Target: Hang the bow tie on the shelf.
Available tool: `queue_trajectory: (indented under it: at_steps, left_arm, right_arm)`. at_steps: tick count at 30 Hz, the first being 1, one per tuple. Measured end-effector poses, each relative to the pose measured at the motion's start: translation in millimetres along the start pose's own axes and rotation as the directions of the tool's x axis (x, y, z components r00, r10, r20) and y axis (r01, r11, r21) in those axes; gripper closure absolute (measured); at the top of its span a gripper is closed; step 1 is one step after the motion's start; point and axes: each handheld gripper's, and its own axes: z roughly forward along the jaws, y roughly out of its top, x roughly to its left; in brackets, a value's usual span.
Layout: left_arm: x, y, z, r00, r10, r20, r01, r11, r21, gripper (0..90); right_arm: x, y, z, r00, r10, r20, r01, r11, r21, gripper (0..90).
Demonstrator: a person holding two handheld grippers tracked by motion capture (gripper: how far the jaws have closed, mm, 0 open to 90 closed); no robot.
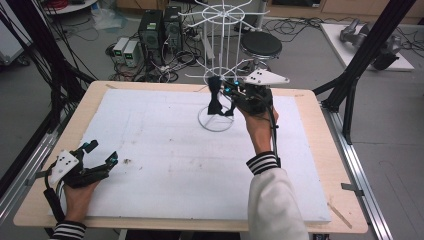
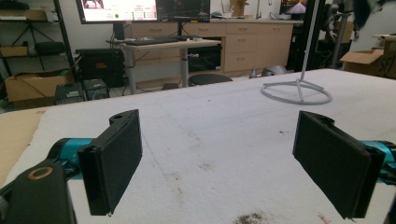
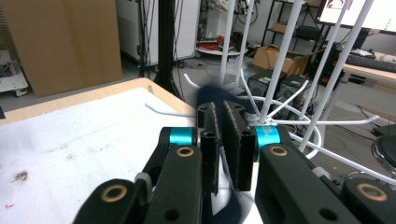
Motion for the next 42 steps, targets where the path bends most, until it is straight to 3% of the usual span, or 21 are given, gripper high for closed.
queue_trajectory:
  at_steps: [6,11,16,20,26,31,37,42]
  left_arm:
    - [0.2,0.0,0.0,1.0,0.001,-0.001,-0.001,1.0,0.001,16.1]
    - [0.2,0.1,-0.1,1.0,0.0,-0.003,0.0,1.0,0.001,16.1]
    - [-0.4,-0.1,-0.3,1.0,-0.001,-0.005,0.001,1.0,-0.002,16.1]
    - [-0.1,0.1,0.3,1.0,-0.002,-0.006,0.002,1.0,0.003,16.1]
    - [-0.1,0.1,-0.1,1.0,0.002,-0.007,-0.001,1.0,0.002,16.1]
    - [-0.2,0.0,-0.3,1.0,0.0,-0.005,0.0,1.0,-0.001,16.1]
    - [-0.2,0.1,-0.2,1.0,0.003,-0.008,-0.003,1.0,0.003,16.1]
    - [-0.4,0.0,-0.3,1.0,0.001,-0.009,-0.001,1.0,0.001,16.1]
  right_arm:
    - [0.1,0.6,-1.3,1.0,-0.001,0.006,0.001,1.0,-0.006,80.1]
    - [1.5,1.9,-4.4,1.0,0.006,-0.002,-0.006,1.0,-0.019,69.4]
    - [6.2,5.6,-11.9,0.9994,0.006,0.035,-0.003,0.998,-0.063,35.2]
    - [11.2,4.6,-21.0,0.996,0.036,0.082,-0.028,0.995,-0.095,12.0]
    - [11.4,-7.5,-45.1,0.9957,0.044,0.081,-0.033,0.992,-0.125,10.9]
    - [8.6,-29.7,-73.6,0.9919,0.048,0.117,-0.033,0.991,-0.132,10.9]
    - [5.9,-65.2,-105.6,0.9869,0.063,0.148,-0.046,0.993,-0.113,11.0]
    - [11.2,-106.2,-128.5,0.9807,0.08,0.178,-0.055,0.989,-0.14,11.0]
